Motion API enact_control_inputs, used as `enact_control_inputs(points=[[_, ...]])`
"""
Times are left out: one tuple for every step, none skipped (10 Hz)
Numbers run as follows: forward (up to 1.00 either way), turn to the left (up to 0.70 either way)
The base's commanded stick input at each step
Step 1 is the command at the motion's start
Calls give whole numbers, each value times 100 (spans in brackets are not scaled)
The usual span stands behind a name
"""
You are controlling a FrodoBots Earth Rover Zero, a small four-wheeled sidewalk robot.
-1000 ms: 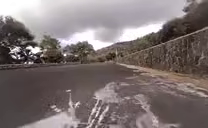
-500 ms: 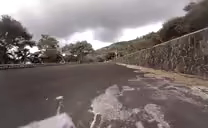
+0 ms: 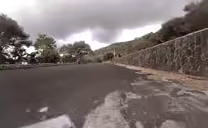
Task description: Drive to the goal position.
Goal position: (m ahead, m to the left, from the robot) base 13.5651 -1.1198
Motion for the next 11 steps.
enact_control_inputs(points=[[100, -1], [100, -28], [100, -34], [100, -13], [100, -30], [100, -3], [100, -26], [100, -19], [100, -18], [100, -28], [100, -28]])
